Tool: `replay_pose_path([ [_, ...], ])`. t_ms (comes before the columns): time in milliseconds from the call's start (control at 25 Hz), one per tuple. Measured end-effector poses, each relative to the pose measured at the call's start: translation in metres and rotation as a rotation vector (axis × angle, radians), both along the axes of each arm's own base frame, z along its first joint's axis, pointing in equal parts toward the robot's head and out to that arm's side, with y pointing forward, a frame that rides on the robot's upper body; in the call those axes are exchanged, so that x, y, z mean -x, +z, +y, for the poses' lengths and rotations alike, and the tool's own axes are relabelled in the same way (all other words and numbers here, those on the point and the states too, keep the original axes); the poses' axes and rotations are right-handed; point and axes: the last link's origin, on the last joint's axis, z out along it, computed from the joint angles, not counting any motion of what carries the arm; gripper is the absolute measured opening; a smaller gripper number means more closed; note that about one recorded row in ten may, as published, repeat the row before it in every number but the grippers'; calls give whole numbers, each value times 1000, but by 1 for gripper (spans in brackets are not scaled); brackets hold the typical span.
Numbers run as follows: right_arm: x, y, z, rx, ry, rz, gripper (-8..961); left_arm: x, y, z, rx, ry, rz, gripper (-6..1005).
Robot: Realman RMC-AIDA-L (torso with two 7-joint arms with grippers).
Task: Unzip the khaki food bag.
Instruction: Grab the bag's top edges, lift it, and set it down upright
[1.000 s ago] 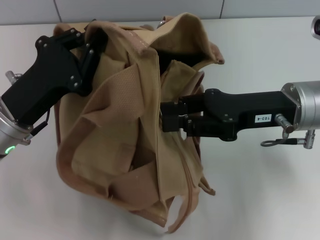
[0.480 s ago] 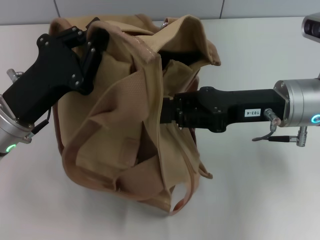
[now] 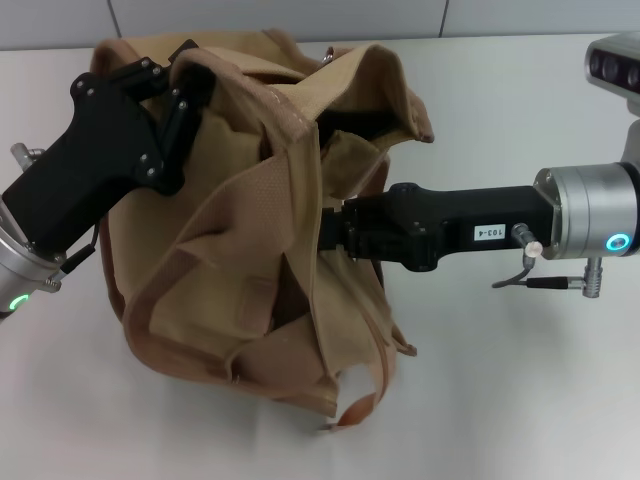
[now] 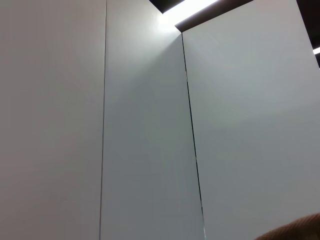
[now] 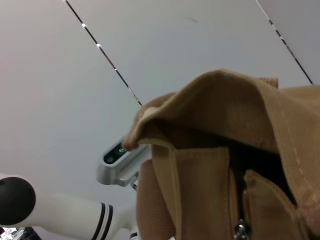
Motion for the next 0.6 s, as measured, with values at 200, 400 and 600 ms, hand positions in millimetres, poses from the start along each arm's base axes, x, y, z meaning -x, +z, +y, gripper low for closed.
replay_pose_path([
  [200,0,-1,0,-1,-1,-2,170,0,0,-2,1,-4,-5,68],
  [400,-3,-2,-2,-3,-8,2,86,1,1,-4,1,-6,-11,68],
  [600,-6,-4,-3,-5,-22,-2,46,1,1,-5,8,-11,-15,69],
])
